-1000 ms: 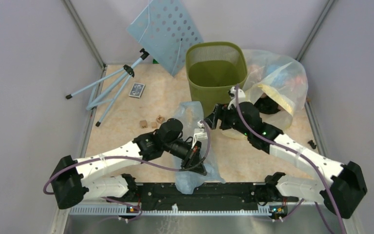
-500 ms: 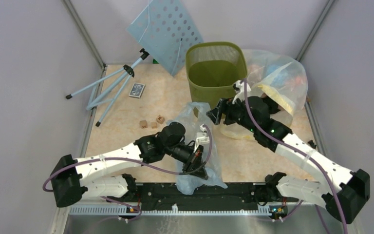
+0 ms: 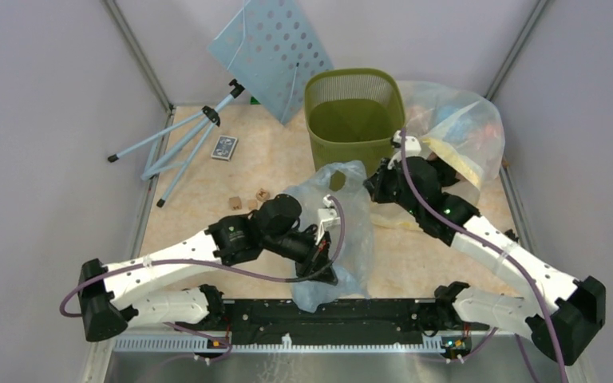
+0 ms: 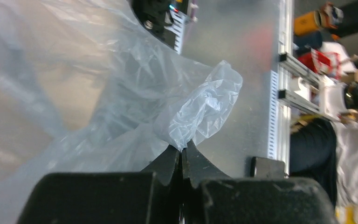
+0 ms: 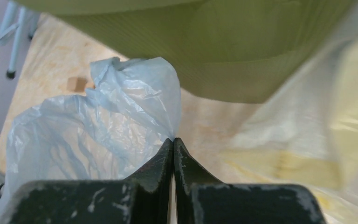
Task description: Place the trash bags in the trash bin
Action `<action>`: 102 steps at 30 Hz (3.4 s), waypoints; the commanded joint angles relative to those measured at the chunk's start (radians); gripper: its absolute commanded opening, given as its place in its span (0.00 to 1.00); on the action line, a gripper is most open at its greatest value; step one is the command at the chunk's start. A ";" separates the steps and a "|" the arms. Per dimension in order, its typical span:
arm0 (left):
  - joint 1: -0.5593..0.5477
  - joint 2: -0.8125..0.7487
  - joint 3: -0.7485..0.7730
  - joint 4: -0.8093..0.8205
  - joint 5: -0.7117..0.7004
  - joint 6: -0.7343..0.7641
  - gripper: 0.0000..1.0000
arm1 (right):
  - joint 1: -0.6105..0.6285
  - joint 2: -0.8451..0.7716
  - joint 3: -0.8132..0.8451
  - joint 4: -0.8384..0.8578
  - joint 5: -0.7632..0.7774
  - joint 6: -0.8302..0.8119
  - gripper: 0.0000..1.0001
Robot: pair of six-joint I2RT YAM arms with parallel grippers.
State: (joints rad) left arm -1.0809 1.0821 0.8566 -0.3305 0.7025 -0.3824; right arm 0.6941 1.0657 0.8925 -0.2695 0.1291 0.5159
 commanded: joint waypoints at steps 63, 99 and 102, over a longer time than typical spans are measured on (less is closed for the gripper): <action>0.291 -0.045 0.159 0.291 0.102 0.714 0.00 | 0.298 0.032 -0.381 0.702 -0.543 -0.089 0.00; 0.246 0.307 0.509 1.071 0.119 0.132 0.00 | 0.362 0.027 -0.462 0.882 -0.621 -0.255 0.00; 0.250 0.352 0.664 1.018 0.096 0.122 0.00 | 0.361 0.039 -0.494 0.880 -0.582 -0.236 0.00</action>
State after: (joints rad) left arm -0.8349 1.4147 1.3304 0.6064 0.8692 -0.2031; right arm 1.0454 1.0885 0.3977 0.5755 -0.4526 0.2729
